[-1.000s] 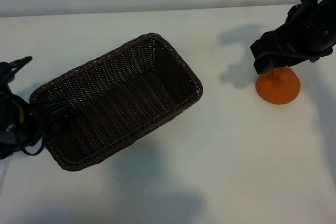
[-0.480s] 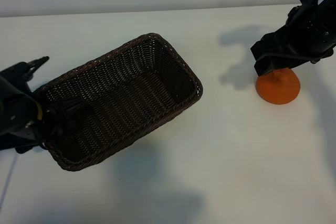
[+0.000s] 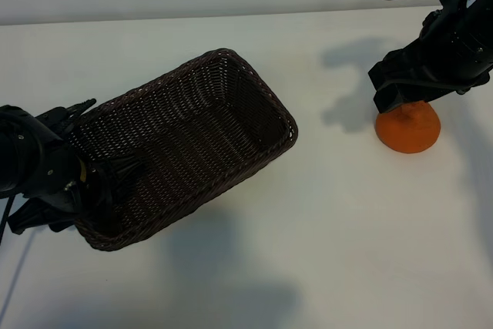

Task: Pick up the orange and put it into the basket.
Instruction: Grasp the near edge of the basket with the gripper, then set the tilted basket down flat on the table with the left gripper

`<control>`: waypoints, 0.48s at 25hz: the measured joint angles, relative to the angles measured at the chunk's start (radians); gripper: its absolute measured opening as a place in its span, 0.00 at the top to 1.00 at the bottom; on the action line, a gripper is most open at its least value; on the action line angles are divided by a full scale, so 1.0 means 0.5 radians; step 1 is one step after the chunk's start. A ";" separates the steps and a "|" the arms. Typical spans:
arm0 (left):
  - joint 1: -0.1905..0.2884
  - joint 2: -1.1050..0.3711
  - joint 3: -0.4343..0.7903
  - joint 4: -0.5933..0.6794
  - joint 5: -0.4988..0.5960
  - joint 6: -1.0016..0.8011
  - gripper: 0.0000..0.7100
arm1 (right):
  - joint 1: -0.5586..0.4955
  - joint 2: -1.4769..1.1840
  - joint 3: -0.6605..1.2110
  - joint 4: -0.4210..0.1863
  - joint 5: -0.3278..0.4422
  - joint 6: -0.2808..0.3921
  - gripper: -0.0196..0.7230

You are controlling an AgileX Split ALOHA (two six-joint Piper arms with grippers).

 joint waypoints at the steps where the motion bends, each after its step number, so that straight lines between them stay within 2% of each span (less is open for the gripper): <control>1: 0.000 0.000 0.000 -0.001 0.000 -0.007 0.36 | 0.000 0.000 0.000 0.000 0.000 0.000 0.20; 2: 0.000 0.000 0.000 -0.002 -0.003 -0.017 0.44 | 0.000 0.000 0.000 0.000 0.000 0.000 0.20; 3: 0.002 0.000 0.000 0.004 -0.008 -0.020 0.47 | 0.000 0.000 0.000 0.000 0.000 0.000 0.20; 12: 0.002 -0.003 0.000 0.040 -0.048 -0.004 0.47 | 0.000 0.000 0.000 0.000 0.000 -0.001 0.20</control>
